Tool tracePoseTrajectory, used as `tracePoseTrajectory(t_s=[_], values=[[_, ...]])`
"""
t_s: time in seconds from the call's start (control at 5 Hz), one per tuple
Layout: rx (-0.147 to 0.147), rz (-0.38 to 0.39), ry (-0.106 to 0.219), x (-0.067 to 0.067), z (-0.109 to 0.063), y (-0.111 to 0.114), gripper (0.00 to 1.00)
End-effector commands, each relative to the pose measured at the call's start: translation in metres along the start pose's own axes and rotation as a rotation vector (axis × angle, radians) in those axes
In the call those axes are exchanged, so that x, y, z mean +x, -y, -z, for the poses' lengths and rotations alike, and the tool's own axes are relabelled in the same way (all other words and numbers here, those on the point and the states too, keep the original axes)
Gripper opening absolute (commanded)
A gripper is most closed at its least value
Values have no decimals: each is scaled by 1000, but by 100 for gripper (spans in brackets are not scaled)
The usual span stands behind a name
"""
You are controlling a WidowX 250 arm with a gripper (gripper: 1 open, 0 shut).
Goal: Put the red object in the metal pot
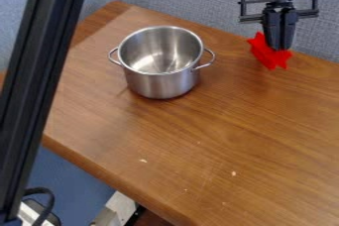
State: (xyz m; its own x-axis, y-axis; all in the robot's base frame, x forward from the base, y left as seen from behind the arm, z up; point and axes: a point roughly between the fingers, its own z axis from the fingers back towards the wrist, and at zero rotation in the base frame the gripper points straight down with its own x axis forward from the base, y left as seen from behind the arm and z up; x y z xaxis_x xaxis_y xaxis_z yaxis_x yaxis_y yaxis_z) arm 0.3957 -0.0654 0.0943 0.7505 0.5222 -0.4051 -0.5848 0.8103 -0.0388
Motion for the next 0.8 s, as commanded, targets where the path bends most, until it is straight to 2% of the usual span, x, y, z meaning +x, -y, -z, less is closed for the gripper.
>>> tracePoseTrajectory(t_s=[0.0,0.4,0.6], values=[[-55,-6,30,-3,-23,1,0],[-70,-14,24,-4,-26,1,0],[-61,-13,30,-2,-28,-1,0]])
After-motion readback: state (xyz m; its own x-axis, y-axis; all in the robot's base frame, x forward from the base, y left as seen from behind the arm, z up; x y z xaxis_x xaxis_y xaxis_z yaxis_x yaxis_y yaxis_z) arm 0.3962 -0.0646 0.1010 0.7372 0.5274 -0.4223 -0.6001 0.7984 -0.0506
